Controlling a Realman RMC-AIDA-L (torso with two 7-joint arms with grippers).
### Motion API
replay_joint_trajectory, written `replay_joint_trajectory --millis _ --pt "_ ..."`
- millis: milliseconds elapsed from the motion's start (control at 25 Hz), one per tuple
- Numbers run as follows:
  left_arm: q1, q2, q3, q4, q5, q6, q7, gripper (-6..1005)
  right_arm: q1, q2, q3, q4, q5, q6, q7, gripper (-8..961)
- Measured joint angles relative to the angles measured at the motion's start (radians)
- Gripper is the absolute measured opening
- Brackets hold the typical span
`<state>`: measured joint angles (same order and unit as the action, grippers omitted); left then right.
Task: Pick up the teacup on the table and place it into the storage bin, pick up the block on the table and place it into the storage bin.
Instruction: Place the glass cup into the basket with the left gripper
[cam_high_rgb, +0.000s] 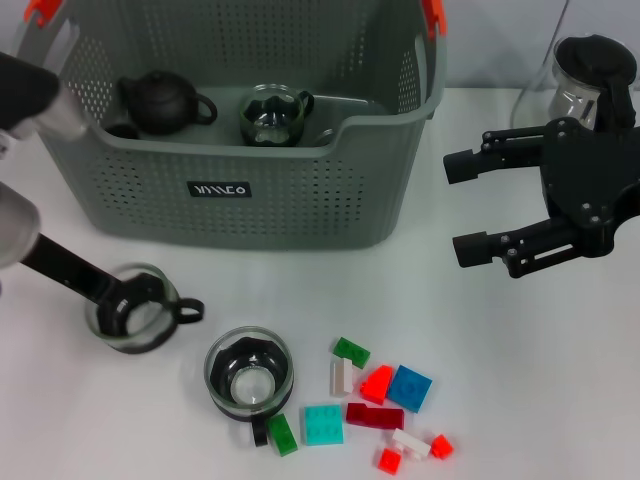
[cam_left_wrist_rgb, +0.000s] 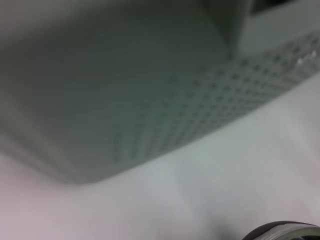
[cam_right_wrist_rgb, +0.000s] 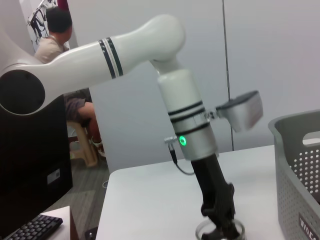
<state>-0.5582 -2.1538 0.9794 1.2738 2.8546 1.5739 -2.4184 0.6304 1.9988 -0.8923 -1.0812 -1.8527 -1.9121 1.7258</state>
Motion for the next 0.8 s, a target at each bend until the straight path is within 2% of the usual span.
replay_joint_trajectory --millis 240,400,600,720,800 --pt "0.017 0.005 -0.095 0.143 -0.024 0.126 0.018 53 0.000 -0.003 0.013 0.002 0.000 -0.002 -0.008 916" --pt "0.018 -0.003 -0.187 0.224 -0.123 0.267 0.070 54 -0.001 -0.015 0.013 0.020 0.000 -0.002 -0.009 916" --pt "0.013 0.005 -0.261 0.235 -0.386 0.384 0.108 55 -0.007 -0.039 0.012 0.078 -0.045 -0.011 -0.030 916" --pt "-0.006 0.021 -0.288 0.223 -0.580 0.405 0.112 56 -0.013 -0.043 0.014 0.102 -0.085 -0.019 -0.046 916" --pt "-0.033 0.037 -0.303 0.194 -0.679 0.375 0.112 56 -0.021 -0.044 0.014 0.108 -0.099 -0.021 -0.049 916"
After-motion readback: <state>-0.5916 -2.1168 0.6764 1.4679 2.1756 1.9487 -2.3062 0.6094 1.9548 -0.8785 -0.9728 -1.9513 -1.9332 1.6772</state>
